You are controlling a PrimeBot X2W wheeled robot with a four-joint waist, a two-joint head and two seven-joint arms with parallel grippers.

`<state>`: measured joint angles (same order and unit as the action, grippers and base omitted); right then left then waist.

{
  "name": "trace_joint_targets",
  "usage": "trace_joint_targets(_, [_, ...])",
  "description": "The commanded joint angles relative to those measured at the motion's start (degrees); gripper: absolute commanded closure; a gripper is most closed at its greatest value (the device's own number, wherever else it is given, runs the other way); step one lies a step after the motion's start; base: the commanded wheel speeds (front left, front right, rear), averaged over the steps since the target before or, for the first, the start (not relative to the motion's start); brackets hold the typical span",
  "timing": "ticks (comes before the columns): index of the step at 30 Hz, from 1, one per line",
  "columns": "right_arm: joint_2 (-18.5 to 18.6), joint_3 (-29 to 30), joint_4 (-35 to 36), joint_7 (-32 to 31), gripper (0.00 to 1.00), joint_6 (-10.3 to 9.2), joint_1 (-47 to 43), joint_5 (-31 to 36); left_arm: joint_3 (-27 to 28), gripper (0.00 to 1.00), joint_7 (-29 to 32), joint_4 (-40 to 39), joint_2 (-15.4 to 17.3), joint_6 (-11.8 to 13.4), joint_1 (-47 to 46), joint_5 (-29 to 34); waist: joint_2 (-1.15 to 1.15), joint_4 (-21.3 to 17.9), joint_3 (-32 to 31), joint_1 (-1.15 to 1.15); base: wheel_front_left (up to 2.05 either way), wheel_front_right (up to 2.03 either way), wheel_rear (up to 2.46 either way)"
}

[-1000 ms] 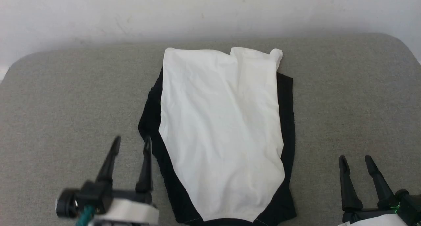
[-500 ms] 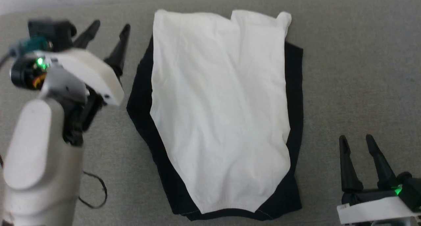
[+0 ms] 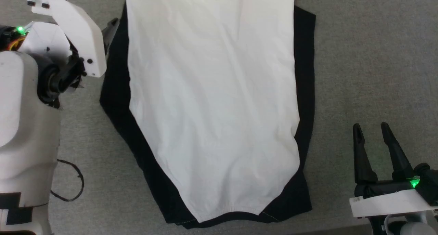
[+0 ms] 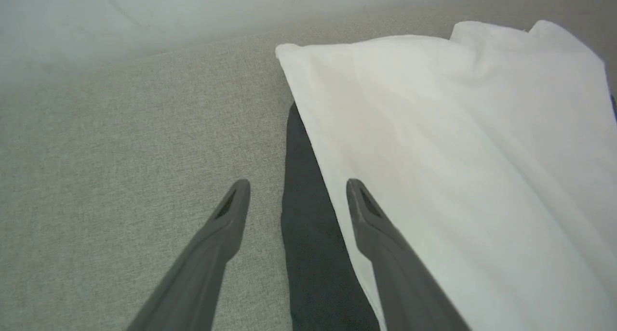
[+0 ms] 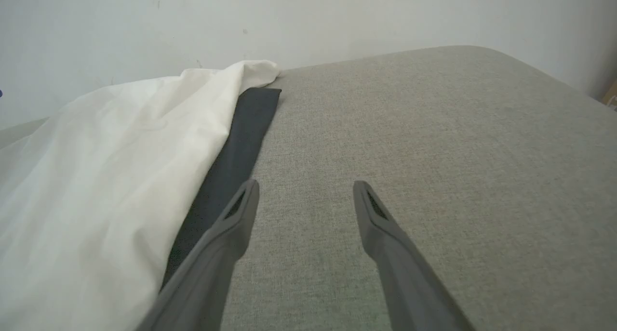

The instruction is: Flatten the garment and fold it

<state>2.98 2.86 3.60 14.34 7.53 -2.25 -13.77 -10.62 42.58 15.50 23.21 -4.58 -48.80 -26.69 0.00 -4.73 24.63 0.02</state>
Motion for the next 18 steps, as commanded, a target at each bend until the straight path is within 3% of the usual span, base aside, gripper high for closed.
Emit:
trace_joint_targets(1, [-0.10,0.08,0.15,0.50,0.00,-0.04,0.89,-0.42,-0.23,0.00,0.31,0.44,0.50,-0.43,-0.73,0.40,0.00,-2.07,2.29,-0.02,0.00,0.00,0.00])
trace_joint_targets(18, [-0.10,1.30,0.41,0.64,0.00,-0.04,2.45,-0.22,0.53,0.00,2.08,4.00,3.15,0.74,-0.56,-0.48,0.00,-3.30,6.29,-0.02,0.00,0.00,0.00])
